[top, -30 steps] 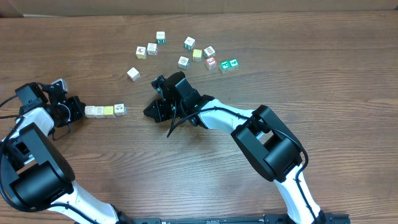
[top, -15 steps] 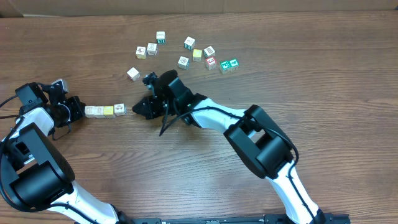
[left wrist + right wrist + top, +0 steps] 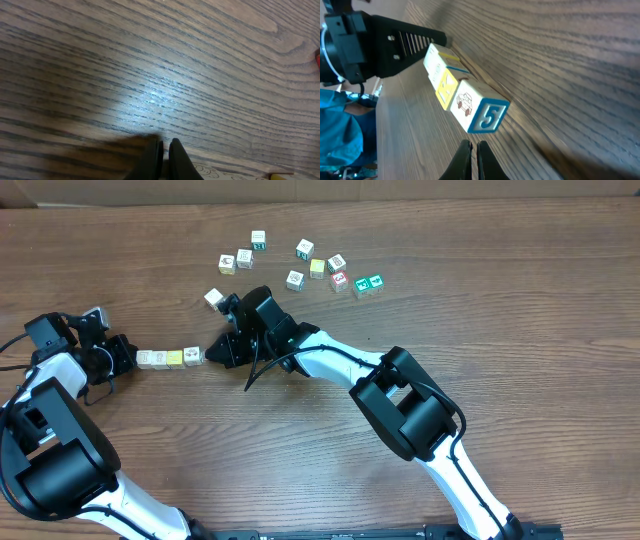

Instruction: Form a horizontal line

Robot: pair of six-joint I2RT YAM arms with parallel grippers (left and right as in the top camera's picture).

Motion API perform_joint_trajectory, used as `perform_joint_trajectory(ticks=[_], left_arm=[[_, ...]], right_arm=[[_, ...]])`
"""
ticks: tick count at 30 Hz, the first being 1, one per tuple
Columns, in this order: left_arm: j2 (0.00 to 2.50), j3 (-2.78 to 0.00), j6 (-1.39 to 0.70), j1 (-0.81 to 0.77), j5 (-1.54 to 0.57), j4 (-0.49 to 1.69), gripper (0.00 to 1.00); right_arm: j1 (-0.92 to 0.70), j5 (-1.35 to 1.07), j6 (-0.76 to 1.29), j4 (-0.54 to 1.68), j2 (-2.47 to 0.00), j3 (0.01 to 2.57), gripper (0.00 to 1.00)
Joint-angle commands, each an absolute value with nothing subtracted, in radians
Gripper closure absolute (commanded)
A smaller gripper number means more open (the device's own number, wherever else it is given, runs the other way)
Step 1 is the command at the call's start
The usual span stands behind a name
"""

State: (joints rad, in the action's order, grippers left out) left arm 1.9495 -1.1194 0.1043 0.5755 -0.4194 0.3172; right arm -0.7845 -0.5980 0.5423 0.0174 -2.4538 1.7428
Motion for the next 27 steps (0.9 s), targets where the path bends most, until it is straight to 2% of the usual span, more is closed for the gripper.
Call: perform_joint_trajectory(ticks=[1, 14, 27], left_arm=[[1.963, -1.122, 0.093, 0.568, -0.439, 0.317, 0.96], [1.963, -1.122, 0.089, 0.568, -0.439, 0.318, 0.96], [1.963, -1.122, 0.089, 0.568, -0.439, 0.318, 0.96]], right_arm=[[-0.810, -0.596, 0.522, 0.014, -2.465, 1.769, 0.96], [-0.825, -0.574, 0.524, 0.006, -2.481, 1.769, 0.96], [-0.773, -0.490, 0.531, -0.020, -2.481, 1.801, 0.96]])
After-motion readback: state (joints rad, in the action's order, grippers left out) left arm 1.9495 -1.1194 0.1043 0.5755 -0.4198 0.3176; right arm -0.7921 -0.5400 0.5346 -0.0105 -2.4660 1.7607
